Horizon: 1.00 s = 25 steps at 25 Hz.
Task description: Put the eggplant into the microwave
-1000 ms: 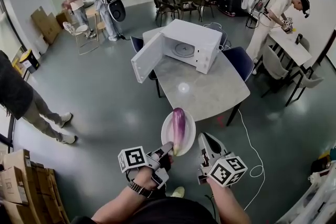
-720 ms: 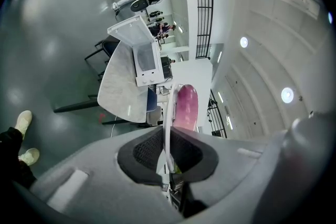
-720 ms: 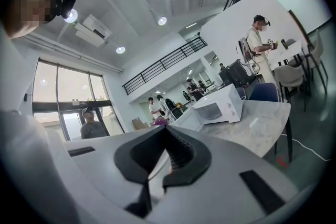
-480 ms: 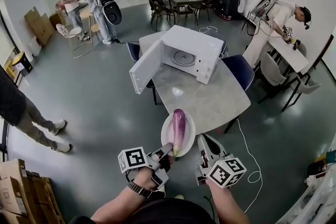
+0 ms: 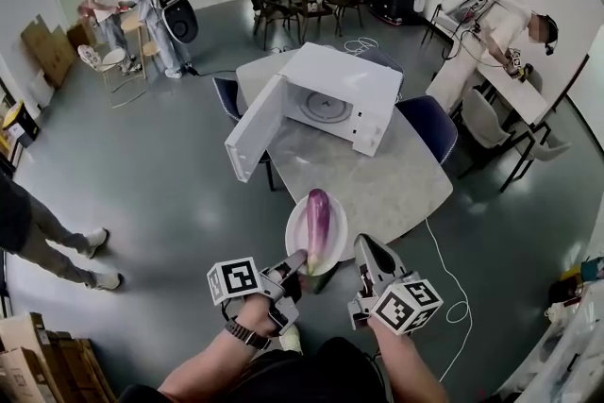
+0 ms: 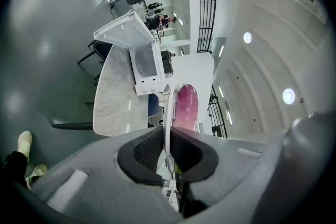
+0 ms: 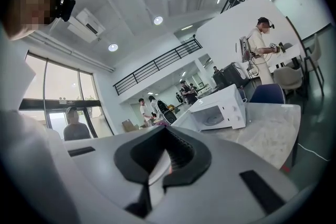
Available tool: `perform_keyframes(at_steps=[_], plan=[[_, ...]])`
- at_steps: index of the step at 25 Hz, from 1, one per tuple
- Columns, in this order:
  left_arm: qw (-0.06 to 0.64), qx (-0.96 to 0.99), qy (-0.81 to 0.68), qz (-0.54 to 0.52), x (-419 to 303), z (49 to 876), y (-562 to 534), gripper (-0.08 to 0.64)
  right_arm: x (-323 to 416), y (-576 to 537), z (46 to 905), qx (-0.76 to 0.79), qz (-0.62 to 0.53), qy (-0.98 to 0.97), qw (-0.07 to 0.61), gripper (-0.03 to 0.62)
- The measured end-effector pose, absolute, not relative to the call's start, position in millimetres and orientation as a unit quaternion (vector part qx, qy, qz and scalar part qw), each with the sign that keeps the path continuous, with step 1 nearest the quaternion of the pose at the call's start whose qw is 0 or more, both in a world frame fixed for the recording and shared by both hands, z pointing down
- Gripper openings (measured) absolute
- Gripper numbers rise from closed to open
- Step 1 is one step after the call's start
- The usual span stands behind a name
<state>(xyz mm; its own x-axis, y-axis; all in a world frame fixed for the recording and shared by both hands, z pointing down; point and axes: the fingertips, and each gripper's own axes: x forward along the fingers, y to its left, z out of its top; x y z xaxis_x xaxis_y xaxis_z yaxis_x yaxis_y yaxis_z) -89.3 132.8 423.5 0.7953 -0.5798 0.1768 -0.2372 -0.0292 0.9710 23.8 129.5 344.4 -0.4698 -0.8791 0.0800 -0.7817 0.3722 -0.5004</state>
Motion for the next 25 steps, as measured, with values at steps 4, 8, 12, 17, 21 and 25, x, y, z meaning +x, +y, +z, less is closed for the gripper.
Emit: perform_keyframes(at_steps=[4,8,12,17,21,25], plan=[[0.637,0.703,-0.289,-0.13,-91.8,425.3,108.6,0.023,17.5,107.5,342.7,-0.506,-0.243,0.822,0.097,0.002],[0.639,0.701,-0.291,-0.123,-86.4,432.4,84.7,0.023,19.1,81.8,344.4,-0.504,-0.244,0.822,0.1,0.002],[0.639,0.697,-0.301,-0.12,-74.6,441.4,54.6,0.023,30.1,50.1,350.5,-0.498,-0.249,0.824,0.103,0.002],[0.637,0.692,-0.317,-0.123,-58.4,448.7,8.4,0.023,47.5,2.0,350.0,-0.48,-0.248,0.834,0.111,0.002],[0.636,0.684,-0.331,-0.134,-45.2,453.8,-32.5,0.023,61.6,-36.4,352.7,-0.468,-0.254,0.84,0.104,0.002],[0.634,0.676,-0.346,-0.147,-33.5,460.2,-72.1,0.023,75.0,-73.1,357.7,-0.459,-0.254,0.845,0.101,0.002]])
